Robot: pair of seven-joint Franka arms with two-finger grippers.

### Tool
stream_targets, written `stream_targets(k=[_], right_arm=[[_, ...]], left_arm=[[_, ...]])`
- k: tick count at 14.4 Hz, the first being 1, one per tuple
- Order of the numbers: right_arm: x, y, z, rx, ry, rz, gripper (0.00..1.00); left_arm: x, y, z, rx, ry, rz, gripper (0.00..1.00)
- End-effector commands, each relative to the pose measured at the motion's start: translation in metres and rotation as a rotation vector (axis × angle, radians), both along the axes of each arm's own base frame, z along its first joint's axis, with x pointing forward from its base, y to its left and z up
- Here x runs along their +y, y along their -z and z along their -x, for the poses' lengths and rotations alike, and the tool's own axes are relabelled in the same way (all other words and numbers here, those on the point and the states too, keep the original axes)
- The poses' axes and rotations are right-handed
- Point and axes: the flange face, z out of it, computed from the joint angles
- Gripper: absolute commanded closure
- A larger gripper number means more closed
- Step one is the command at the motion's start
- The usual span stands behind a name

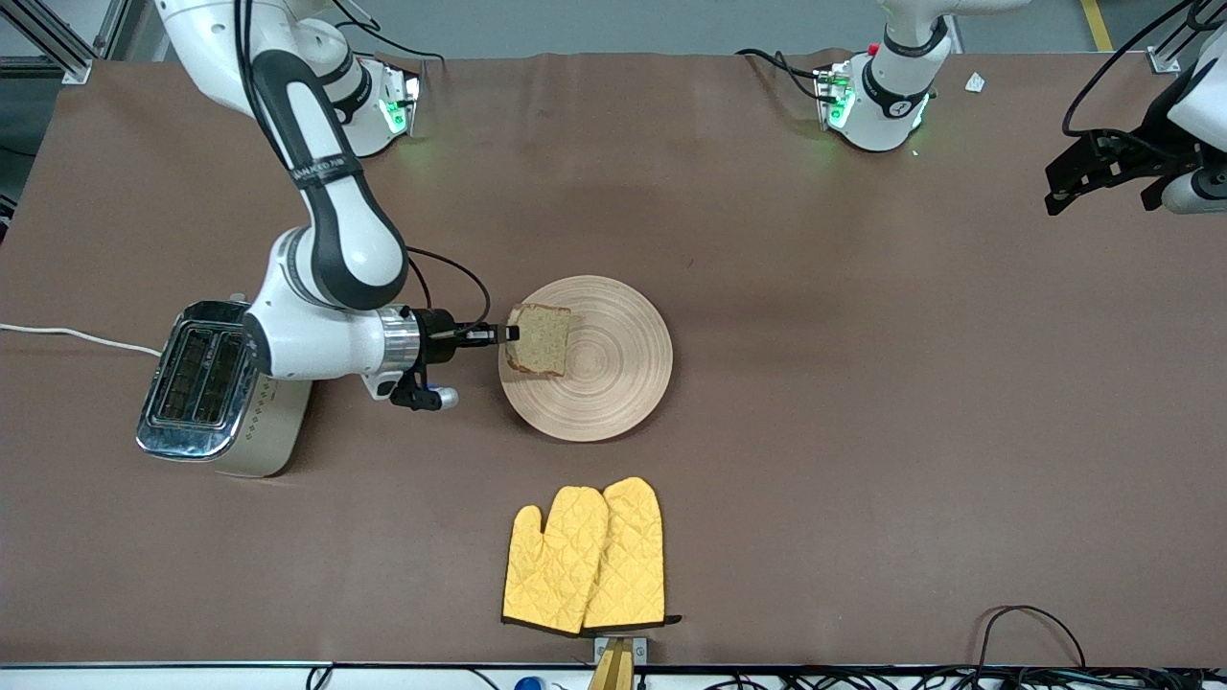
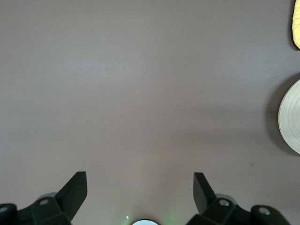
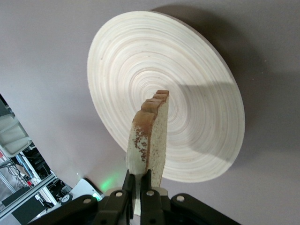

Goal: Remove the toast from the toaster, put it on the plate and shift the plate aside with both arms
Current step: 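Lower the toast onto the wooden plate and open the right gripper, then withdraw the right gripper while the left gripper reaches toward the plate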

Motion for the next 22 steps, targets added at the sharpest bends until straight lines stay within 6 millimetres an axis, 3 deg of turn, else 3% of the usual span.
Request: stream_targets(k=[1, 3, 4, 6, 7, 8, 9, 12, 18, 22], right_arm=[[0.009, 0.027, 0.003, 0.010, 0.034, -0.005, 0.92], [0.008, 0.033, 0.002, -0.033, 0.007, -0.003, 0.89], [0.005, 0.035, 0.001, -0.047, -0.006, 0.001, 0.83], [-0.002, 0.039, -0.004, -0.067, -0.037, 0.046, 0.49], [-0.007, 0.040, -0.005, -0.094, -0.073, 0.099, 0.24], [-0.012, 0.040, -0.007, -0.126, -0.113, 0.156, 0.08], [-0.019, 0.040, -0.009, -0.143, -0.154, 0.204, 0.00], [-0.044, 0.029, -0.018, -0.175, -0.184, 0.275, 0.00], [-0.079, -0.022, -0.031, -0.263, -0.199, 0.354, 0.00], [-0.128, -0.080, -0.045, -0.282, -0.230, 0.445, 0.00]], left_arm=[[0.003, -0.005, 0.000, 0.003, 0.013, 0.014, 0.00], [0.004, -0.006, 0.000, 0.001, 0.011, 0.014, 0.00], [0.002, -0.005, 0.000, 0.003, 0.013, 0.017, 0.00], [0.001, -0.005, 0.001, 0.004, 0.013, 0.029, 0.00], [0.000, -0.005, 0.000, 0.006, 0.014, 0.035, 0.00], [-0.001, -0.005, 0.000, 0.006, 0.015, 0.041, 0.00], [-0.001, -0.005, 0.000, 0.006, 0.017, 0.043, 0.00], [-0.006, -0.002, 0.000, 0.013, 0.024, 0.050, 0.00], [-0.017, 0.000, 0.001, 0.018, 0.042, 0.052, 0.00], [-0.023, 0.007, -0.003, 0.034, 0.056, 0.054, 0.00]])
